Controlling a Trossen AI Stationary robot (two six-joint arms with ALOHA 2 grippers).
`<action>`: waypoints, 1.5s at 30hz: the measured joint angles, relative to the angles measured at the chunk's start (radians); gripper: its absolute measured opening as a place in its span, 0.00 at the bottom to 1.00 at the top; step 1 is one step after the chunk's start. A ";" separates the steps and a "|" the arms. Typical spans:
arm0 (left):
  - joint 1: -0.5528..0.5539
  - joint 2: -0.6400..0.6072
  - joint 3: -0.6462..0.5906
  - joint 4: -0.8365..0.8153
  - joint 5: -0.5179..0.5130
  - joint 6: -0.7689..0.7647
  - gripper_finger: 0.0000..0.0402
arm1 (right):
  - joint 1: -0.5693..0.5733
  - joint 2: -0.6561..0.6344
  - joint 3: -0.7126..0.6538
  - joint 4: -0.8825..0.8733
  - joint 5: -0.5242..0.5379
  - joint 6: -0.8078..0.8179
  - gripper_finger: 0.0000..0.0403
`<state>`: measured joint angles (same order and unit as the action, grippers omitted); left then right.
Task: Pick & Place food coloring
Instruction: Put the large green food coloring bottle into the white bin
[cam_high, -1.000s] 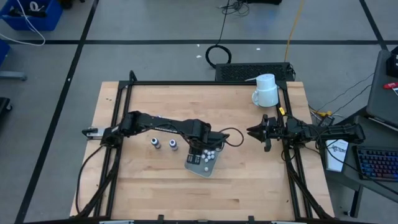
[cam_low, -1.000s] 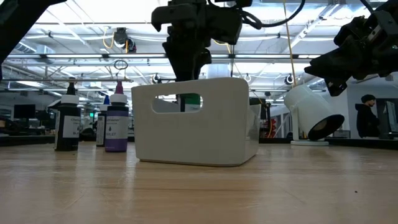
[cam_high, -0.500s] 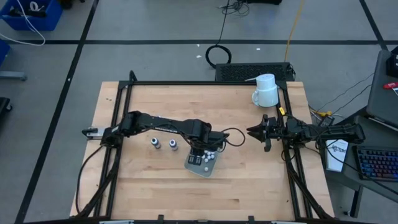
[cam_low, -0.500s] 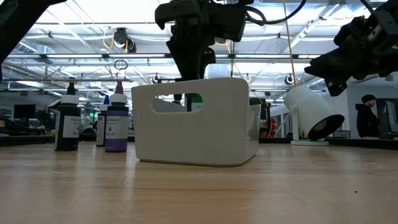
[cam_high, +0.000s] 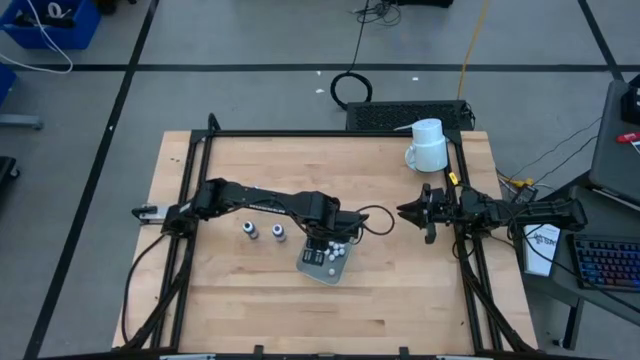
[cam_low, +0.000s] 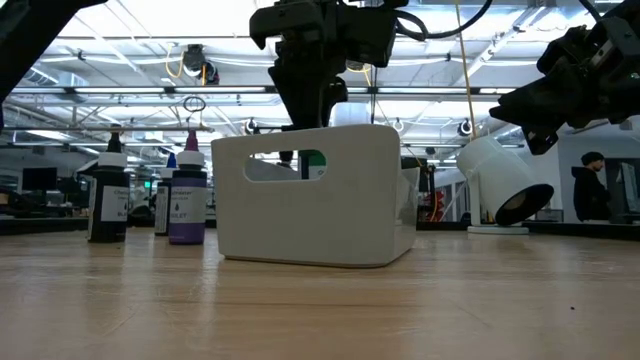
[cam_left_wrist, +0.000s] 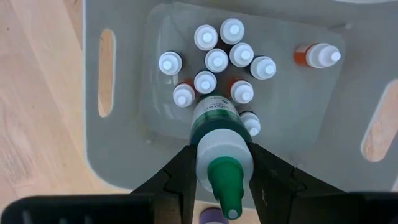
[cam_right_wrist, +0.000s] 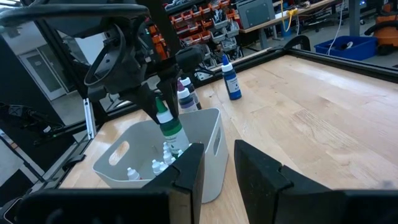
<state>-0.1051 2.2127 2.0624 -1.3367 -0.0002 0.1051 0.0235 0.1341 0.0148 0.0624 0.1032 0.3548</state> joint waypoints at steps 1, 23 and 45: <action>0.000 0.000 0.000 0.000 0.000 0.001 0.30 | 0.000 0.000 0.000 0.000 0.000 0.000 0.19; 0.003 -0.002 -0.017 0.007 -0.001 0.000 0.30 | 0.000 0.000 0.000 0.000 0.000 0.000 0.19; 0.017 0.003 -0.094 0.036 0.026 -0.018 0.54 | 0.000 0.000 0.000 0.000 0.000 0.000 0.19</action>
<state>-0.0882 2.2156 1.9688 -1.3008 0.0258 0.0870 0.0235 0.1337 0.0147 0.0627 0.1028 0.3550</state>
